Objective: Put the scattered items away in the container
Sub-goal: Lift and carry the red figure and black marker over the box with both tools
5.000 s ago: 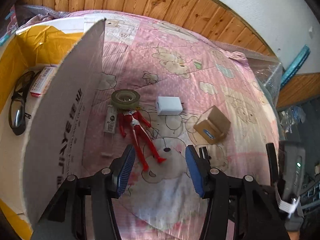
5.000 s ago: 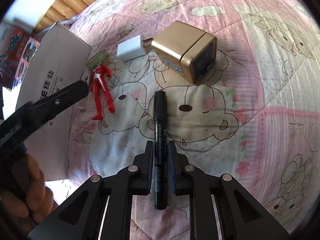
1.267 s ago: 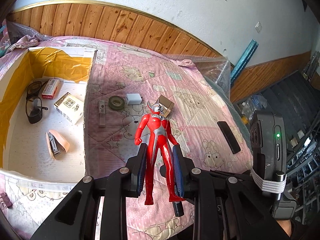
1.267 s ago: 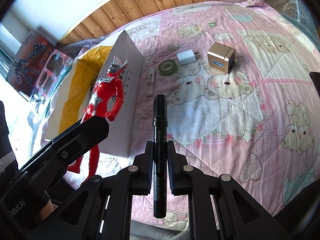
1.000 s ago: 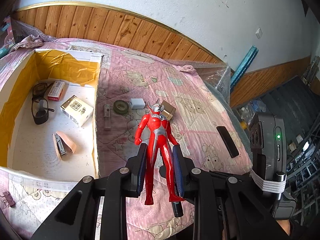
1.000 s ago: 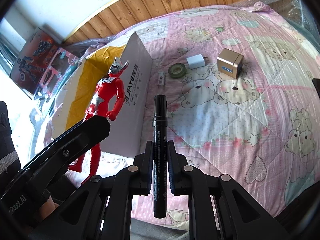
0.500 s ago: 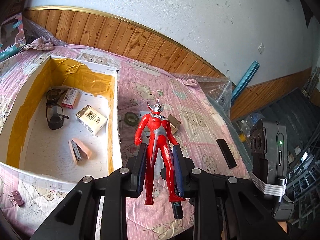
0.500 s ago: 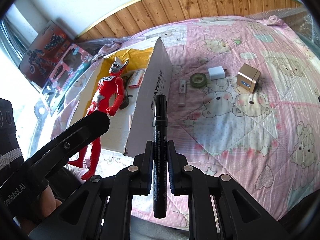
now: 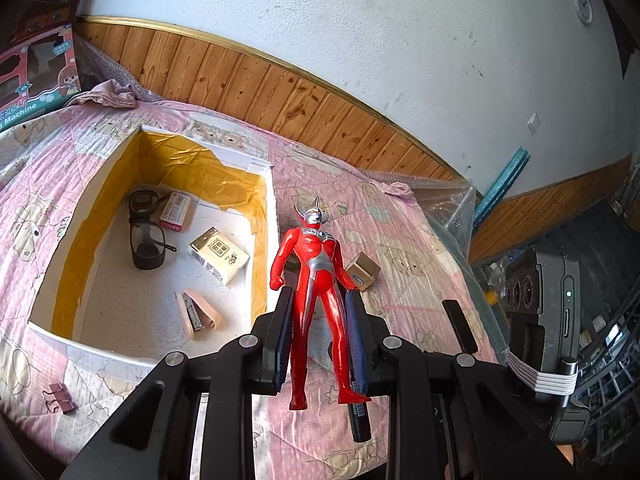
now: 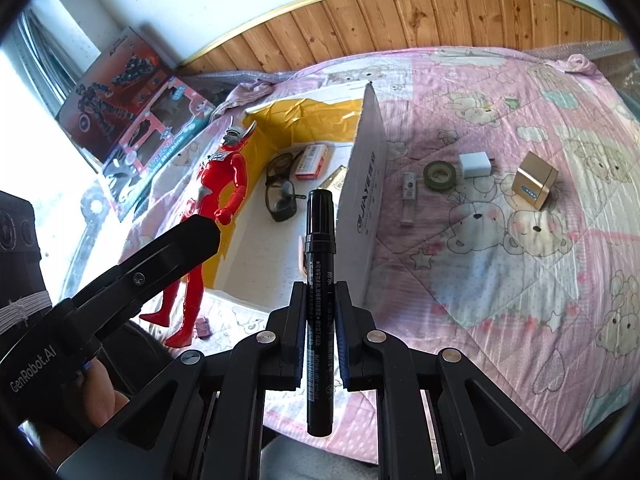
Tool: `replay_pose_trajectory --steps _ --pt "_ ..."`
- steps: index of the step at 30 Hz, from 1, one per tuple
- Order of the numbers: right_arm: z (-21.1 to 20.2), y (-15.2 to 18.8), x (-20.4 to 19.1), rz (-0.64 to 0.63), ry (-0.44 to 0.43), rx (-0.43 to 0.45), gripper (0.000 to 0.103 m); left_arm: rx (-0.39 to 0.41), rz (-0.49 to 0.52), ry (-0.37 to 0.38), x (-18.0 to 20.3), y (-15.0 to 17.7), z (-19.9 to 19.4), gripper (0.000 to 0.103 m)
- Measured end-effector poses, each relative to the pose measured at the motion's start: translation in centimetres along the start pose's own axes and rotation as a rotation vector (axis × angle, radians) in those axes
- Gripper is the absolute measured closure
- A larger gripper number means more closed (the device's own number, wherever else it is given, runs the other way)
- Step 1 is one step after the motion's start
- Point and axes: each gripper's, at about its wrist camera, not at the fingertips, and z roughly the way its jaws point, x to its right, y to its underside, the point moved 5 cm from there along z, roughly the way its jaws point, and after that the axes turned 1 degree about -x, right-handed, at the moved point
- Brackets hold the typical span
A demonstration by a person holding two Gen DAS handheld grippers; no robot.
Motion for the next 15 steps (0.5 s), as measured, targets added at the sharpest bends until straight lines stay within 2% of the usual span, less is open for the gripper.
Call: replay_pose_trajectory --steps 15 --pt "1.5 -1.6 -3.5 -0.059 -0.044 -0.009 0.089 0.044 -0.05 -0.055 -3.7 -1.2 -2.1 0.077"
